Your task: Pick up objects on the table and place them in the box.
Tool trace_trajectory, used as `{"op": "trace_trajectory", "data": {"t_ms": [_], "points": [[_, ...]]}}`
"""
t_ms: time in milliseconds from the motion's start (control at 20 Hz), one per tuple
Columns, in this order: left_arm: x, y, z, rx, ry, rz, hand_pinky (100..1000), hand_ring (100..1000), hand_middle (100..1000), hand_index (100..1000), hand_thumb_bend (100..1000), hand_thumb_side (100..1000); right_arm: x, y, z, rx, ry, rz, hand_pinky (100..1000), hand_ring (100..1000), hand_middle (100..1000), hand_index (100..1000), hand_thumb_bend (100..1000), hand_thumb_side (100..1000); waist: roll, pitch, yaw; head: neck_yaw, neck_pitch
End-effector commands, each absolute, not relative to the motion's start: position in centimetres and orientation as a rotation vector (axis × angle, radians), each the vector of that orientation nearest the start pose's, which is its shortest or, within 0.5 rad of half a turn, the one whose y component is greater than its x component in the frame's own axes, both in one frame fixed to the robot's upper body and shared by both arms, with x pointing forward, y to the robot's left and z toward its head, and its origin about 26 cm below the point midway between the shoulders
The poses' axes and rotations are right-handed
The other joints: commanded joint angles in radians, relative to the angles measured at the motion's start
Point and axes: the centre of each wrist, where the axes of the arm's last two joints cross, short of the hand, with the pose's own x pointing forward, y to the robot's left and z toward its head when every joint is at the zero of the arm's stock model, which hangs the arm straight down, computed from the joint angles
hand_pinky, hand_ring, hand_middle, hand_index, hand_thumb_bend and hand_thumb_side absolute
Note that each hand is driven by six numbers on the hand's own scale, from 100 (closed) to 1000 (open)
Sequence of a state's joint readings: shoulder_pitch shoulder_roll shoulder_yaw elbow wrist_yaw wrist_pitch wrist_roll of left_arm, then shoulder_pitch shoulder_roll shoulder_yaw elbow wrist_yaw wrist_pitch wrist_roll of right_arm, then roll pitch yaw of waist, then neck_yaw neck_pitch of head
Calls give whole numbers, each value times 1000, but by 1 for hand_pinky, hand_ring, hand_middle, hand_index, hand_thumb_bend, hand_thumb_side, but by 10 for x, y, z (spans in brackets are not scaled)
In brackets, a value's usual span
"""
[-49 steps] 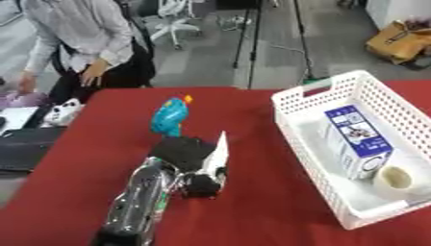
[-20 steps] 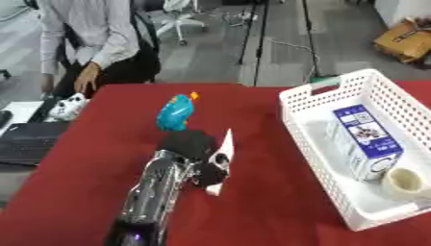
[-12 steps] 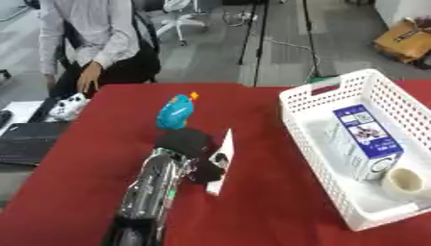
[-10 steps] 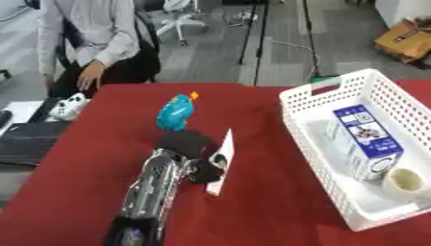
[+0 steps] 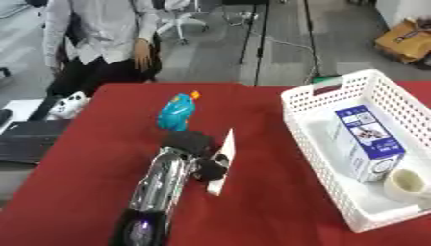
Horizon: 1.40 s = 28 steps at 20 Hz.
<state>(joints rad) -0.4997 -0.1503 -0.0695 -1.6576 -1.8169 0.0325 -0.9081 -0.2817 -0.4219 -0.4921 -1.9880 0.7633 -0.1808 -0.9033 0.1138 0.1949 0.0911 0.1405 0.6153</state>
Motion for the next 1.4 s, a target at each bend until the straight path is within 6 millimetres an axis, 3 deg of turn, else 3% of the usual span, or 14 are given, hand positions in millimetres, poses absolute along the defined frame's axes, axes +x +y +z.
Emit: {"op": "trace_trajectory", "data": {"t_ms": [50, 1400], "points": [[357, 121, 168, 1013, -991, -1517, 651, 596, 580, 952, 143, 1000, 265, -391, 252, 1907, 2373, 445, 722, 666, 580, 625, 100, 596, -12, -11, -2, 5, -9], [368, 114, 158, 984, -944, -1543, 644, 591, 571, 947, 111, 1000, 265, -390, 253, 1892, 2383, 452, 722, 665, 579, 623, 100, 583, -10, -9, -12, 8, -14]]}}
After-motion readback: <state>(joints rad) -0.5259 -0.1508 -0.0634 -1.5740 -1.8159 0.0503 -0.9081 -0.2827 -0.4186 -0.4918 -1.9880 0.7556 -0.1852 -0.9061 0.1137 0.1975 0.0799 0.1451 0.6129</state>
